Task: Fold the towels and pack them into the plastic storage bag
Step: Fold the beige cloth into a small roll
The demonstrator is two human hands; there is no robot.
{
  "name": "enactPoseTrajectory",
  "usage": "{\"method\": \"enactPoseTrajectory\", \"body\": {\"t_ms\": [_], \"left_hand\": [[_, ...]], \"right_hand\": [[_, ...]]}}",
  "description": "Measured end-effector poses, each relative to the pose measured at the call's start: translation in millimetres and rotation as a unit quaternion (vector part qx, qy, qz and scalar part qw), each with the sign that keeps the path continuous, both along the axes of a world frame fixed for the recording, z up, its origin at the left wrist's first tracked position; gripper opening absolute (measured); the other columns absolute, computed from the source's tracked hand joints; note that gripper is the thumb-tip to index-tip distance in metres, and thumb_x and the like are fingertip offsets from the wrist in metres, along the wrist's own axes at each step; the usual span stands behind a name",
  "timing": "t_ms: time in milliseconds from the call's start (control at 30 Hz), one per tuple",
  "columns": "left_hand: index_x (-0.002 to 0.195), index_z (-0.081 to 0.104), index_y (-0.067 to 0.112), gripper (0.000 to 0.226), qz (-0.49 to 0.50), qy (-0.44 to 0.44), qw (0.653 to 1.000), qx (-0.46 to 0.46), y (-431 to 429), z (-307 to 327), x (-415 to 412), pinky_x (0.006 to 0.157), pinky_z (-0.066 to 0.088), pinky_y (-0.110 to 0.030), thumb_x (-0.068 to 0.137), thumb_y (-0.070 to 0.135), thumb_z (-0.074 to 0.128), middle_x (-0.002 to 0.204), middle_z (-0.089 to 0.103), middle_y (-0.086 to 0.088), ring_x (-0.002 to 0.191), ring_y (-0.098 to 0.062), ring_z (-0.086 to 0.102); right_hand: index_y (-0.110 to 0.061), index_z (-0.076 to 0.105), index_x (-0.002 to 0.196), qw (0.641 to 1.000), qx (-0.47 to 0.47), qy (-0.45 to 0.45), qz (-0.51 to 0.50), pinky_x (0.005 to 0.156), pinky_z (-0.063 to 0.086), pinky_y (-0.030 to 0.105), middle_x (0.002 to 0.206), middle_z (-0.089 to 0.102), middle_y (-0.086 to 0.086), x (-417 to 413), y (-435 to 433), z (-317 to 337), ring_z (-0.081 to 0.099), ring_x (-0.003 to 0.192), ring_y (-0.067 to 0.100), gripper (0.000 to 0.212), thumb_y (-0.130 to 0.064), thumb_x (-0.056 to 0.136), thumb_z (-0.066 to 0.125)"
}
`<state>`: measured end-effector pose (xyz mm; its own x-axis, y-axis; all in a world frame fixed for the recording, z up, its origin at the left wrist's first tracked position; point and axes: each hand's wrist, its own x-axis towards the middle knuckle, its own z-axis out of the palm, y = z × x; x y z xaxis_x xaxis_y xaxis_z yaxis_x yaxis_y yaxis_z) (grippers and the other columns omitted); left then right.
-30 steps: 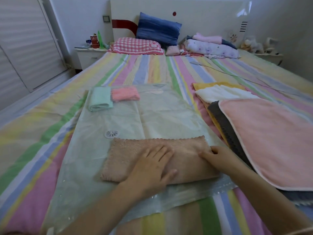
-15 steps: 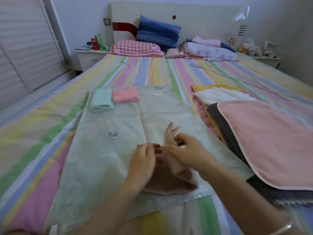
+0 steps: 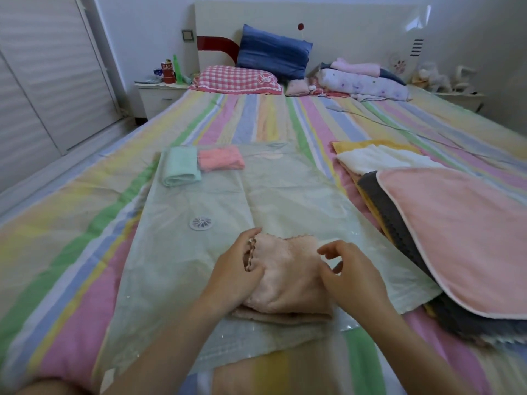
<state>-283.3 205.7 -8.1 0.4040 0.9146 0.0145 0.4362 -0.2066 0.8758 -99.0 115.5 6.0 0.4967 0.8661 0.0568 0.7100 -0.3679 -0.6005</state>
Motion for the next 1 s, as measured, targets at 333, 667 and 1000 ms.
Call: {"method": "enactPoseTrajectory", "body": {"t_ms": [333, 667, 1000], "left_hand": [[0.125, 0.057, 0.032, 0.046, 0.007, 0.102, 0.987, 0.121, -13, -7, -12, 0.085, 0.039, -0.011, 0.087, 0.006, 0.053, 0.121, 0.058, 0.012, 0.103, 0.0, 0.053], [0.139, 0.042, 0.03, 0.05, 0.011, 0.235, 0.959, 0.159, -25, -13, 7, 0.099, 0.045, -0.032, 0.09, 0.023, 0.051, 0.153, 0.026, 0.011, 0.125, -0.014, 0.049], [0.152, 0.026, 0.016, 0.073, -0.226, 0.265, 0.875, 0.336, -32, -18, 39, 0.122, 0.006, -0.036, 0.086, 0.048, 0.019, 0.16, 0.02, -0.001, 0.148, -0.015, 0.013]], "right_hand": [[-0.023, 0.032, 0.132, 0.978, -0.118, 0.17, 0.011, 0.078, 0.057, 0.04, 0.093, 0.065, -0.004, 3, -1, -3, 0.067, 0.075, 0.016, 0.066, -0.048, 0.082, 0.066], [-0.026, 0.037, 0.127, 0.946, -0.122, 0.299, 0.027, 0.079, 0.056, 0.036, 0.102, 0.06, 0.01, 25, -6, 3, 0.064, 0.087, 0.024, 0.053, -0.014, 0.086, 0.068], [-0.03, 0.049, 0.132, 0.968, -0.137, 0.073, 0.199, 0.057, 0.038, 0.01, 0.1, 0.054, -0.008, 34, -2, 11, 0.049, 0.074, -0.001, 0.054, 0.001, 0.087, 0.043]]}}
